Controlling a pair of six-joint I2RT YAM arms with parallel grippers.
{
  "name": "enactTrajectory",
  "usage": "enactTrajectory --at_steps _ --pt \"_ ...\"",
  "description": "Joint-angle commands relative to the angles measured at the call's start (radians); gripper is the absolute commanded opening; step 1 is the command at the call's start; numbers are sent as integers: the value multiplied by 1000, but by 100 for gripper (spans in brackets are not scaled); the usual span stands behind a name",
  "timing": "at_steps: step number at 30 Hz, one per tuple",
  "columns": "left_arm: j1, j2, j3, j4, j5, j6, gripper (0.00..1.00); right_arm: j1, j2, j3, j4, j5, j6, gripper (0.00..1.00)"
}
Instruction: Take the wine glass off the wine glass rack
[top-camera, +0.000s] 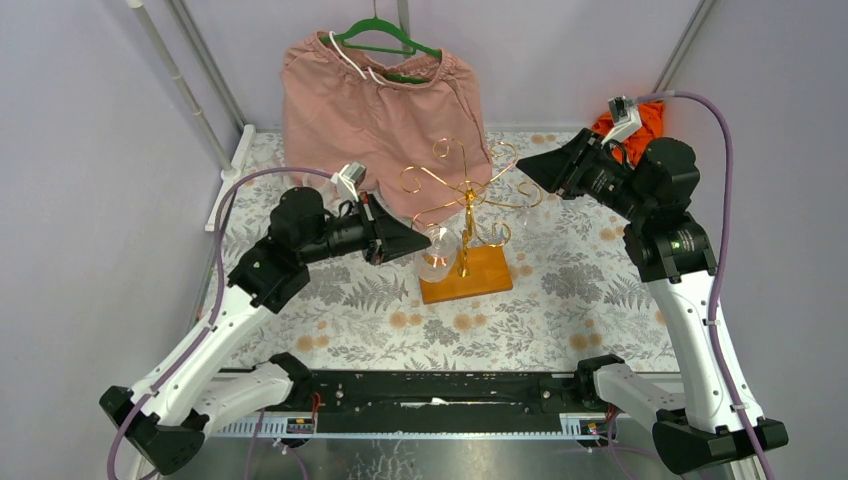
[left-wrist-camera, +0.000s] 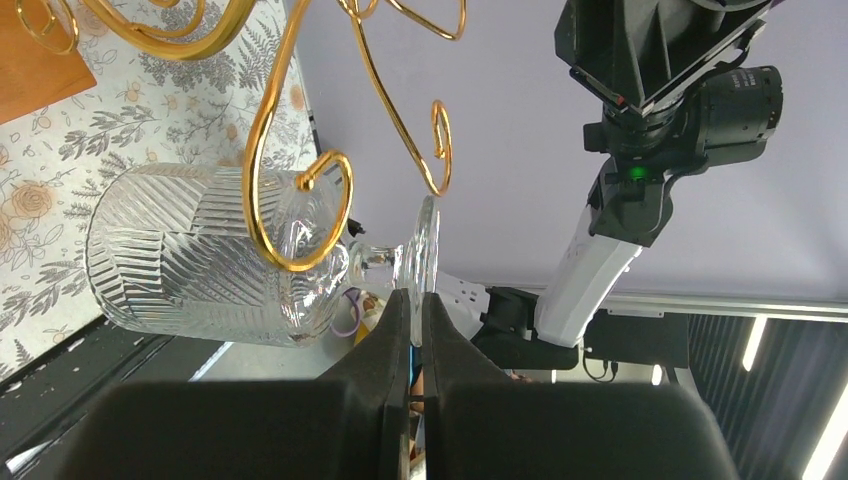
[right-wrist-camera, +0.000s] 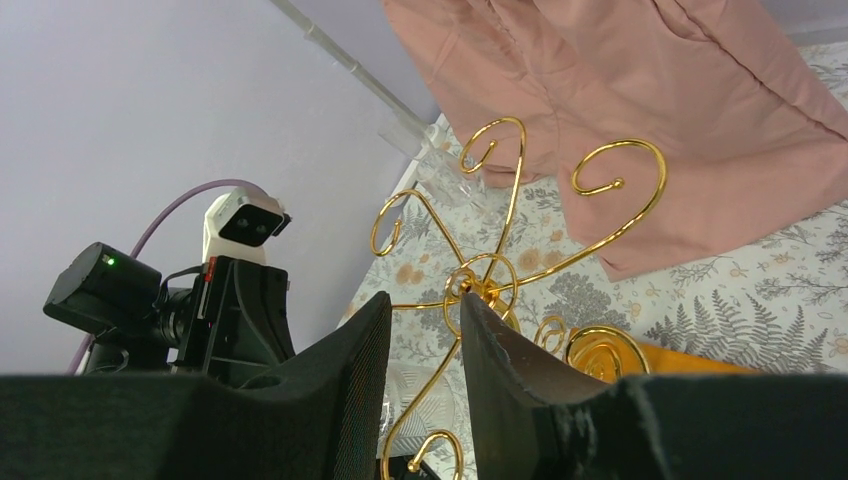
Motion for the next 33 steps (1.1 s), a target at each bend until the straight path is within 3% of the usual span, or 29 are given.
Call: enactTrajectory --at_steps 1,7,14,23,26,33 --pt "-7 -65 16 5 -32 -2 0 4 -18 -11 67 -51 25 39" --pt "-7 -157 68 -148 -131 38 0 3 -14 -31 99 -74 54 39" --pt "-7 -137 300 -216 -214 125 0 3 5 -37 125 -106 79 39" --pt "-7 30 391 207 -48 38 0 3 20 -35 182 -145 109 40" --pt "-7 67 409 281 -36 30 0 3 20 -39 215 -147 120 40" --pt "3 147 419 508 0 7 0 2 1 -165 565 -195 304 43"
